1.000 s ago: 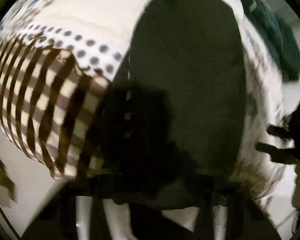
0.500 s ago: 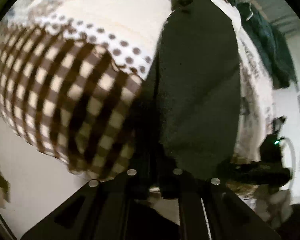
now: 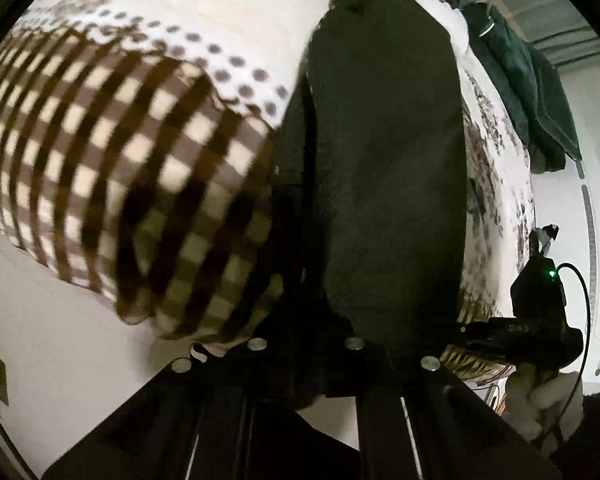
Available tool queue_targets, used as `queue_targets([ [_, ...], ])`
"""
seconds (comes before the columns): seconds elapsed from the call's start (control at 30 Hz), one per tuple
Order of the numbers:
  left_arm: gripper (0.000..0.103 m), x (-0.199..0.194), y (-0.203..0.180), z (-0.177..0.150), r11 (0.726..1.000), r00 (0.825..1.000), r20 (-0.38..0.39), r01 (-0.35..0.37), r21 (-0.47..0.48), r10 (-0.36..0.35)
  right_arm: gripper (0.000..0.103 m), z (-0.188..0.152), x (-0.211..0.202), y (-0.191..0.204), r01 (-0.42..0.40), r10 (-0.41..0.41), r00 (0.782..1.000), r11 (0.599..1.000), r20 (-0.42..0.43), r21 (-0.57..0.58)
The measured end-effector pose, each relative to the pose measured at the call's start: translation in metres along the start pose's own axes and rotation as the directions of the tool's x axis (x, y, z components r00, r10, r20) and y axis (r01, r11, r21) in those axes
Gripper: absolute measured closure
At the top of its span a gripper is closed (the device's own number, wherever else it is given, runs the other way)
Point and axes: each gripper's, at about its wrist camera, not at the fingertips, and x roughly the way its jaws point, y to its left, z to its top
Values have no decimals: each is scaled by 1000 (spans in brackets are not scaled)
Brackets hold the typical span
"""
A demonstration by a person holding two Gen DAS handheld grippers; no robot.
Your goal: Fold small clothes
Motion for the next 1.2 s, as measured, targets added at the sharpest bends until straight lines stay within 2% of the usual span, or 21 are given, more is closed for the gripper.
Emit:
queue_targets([
  [0.07, 97, 7, 12, 1, 1000, 999, -35, 7, -13, -7, 93, 4, 7, 4, 31, -32, 999, 999, -21, -28],
  [0.1, 96, 9, 17, 3, 999, 998, -46, 32, -33, -33, 93, 7, 9, 7, 49, -51, 998, 998, -34, -47],
  [0.17, 92, 3, 21, 7, 995, 995, -53, 82, -59, -85, 81, 12, 11, 11, 54, -58, 997, 996, -53, -64],
  [0.2, 87, -2, 21, 10, 996, 996, -37, 76, -50, -78, 78, 12, 10, 12, 46, -51, 997, 996, -61, -71],
  [0.23, 73, -7, 19, 12, 996, 996, -20, 85, -41, -86, 68, 13, 10, 15, 24, -29, 998, 997, -61, -77],
  [0.27, 64, -12, 21, 16, 994, 995, 3, 101, -36, -101, 58, 13, 10, 14, 7, -11, 998, 997, -59, -78],
  [0.3, 46, -11, 20, 19, 994, 995, 17, 101, -36, -100, 56, 14, 12, 12, -8, 4, 998, 997, -64, -72],
  [0.33, 37, -9, 22, 23, 994, 994, 29, 106, -41, -105, 55, 15, 16, 9, -21, 16, 997, 998, -74, -58],
  [0.4, 37, 9, 24, 33, 989, 990, 22, 137, -58, -136, 55, 18, 28, 4, -52, 50, 994, 998, -94, -26],
  [0.47, 37, 35, 26, 41, 988, 989, -30, 140, -71, -142, 53, 21, 35, 1, -85, 84, 992, 996, -94, 0],
  [0.6, 39, 44, 16, 41, 992, 991, -31, 130, -1, -129, 56, 21, 41, 5, -151, 152, 986, 988, -64, 16],
  [0.67, 80, 44, 6, 40, 994, 995, -40, 98, 40, -96, 91, 19, 39, 7, -159, 160, 985, 987, -58, 7],
  [0.7, 96, 43, 5, 39, 994, 994, -51, 98, 40, -96, 91, 16, 37, 9, -175, 176, 983, 984, -51, 9],
  [0.9, 96, 8, -5, 43, 986, 985, -47, 167, -18, -168, 93, 1, 12, 27, -261, 261, 965, 965, -22, 13],
  [1.0, 96, -16, -17, 53, 969, 969, -32, 242, -52, -243, 93, -2, -11, 47, -313, 313, 950, 950, -11, -6],
  [1.1, 96, -40, -28, 75, 932, 938, 3, 345, -109, -347, 93, 1, -39, 70, -361, 361, 932, 932, 7, -38],
  [1.2, 96, -51, -41, 113, 900, 909, 55, 417, -126, -414, 93, 27, -72, 103, -421, 424, 905, 905, 47, -59],
])
